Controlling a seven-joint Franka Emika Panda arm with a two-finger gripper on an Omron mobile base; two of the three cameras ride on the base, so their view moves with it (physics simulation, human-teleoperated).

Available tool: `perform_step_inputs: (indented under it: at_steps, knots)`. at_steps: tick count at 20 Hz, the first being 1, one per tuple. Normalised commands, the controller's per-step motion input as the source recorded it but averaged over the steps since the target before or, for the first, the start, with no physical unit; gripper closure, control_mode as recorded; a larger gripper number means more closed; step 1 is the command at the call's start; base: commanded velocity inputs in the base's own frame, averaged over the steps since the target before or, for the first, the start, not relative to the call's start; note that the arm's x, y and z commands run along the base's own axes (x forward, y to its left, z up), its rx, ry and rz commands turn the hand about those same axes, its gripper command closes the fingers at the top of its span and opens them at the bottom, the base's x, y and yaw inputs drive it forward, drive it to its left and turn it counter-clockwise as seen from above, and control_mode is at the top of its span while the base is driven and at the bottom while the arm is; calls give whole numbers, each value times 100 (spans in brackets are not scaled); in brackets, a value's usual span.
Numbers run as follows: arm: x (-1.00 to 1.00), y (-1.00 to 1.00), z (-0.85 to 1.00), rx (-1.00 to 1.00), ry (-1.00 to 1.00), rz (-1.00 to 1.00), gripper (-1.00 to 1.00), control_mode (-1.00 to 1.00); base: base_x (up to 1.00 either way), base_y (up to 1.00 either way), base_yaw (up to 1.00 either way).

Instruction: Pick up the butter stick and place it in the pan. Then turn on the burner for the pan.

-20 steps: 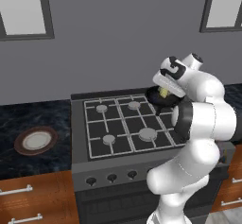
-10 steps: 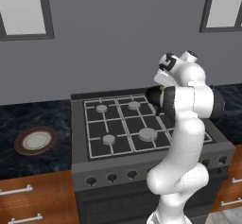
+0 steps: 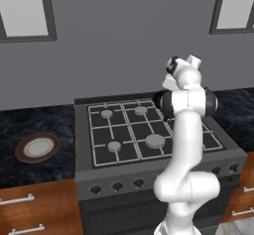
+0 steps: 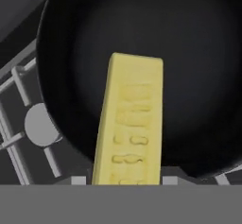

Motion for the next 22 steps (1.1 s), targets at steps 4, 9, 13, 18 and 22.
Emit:
perform_step_inputs:
  at_steps: [4, 9, 13, 18, 22]
  knots:
    - [32, -6, -46, -3, 10, 0, 100, -100, 0, 0, 0]
    - [40, 0, -33, -5, 7, 0, 100, -100, 0, 0, 0]
    - [18, 0, -22, 0, 2, 0, 100, -100, 0, 0, 0]
    - [-1, 0, -15, 0, 0, 0, -100, -100, 0, 0, 0]
    - [-45, 10, 1, 0, -7, 0, -100, -100, 0, 0, 0]
